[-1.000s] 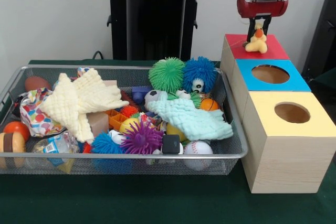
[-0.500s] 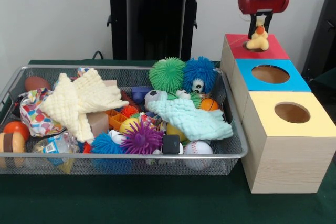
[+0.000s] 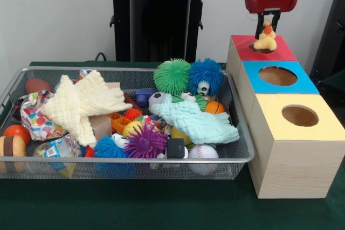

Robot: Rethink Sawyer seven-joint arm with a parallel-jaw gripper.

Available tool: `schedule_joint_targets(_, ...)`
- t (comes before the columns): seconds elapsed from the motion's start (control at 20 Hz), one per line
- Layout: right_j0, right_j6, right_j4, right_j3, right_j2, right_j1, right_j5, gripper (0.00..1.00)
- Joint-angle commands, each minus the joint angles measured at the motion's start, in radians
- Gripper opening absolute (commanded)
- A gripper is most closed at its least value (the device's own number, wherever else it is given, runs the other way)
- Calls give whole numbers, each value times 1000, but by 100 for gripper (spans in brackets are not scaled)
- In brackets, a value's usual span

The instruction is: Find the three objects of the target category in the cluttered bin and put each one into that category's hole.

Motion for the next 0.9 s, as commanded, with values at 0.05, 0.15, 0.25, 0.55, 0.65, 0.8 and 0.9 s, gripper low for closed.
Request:
schedule_joint_targets(0.05, -29, 212, 34, 85, 73, -17, -80, 0)
schedule_joint_targets(0.15, -30, 211, 33, 89, 73, -16, -85, 0)
schedule_joint_targets(0.25, -34, 209, 32, 93, 76, -14, -93, 0)
schedule_joint_targets(0.55, -39, 205, 26, 101, 74, -7, -109, 0)
schedule_joint_targets(0.65, -42, 204, 25, 103, 78, -4, -116, 0)
schedule_joint_targets(0.8, -43, 200, 22, 101, 76, 0, -118, 0)
schedule_joint_targets(0.9, -42, 200, 21, 104, 76, -2, -121, 0)
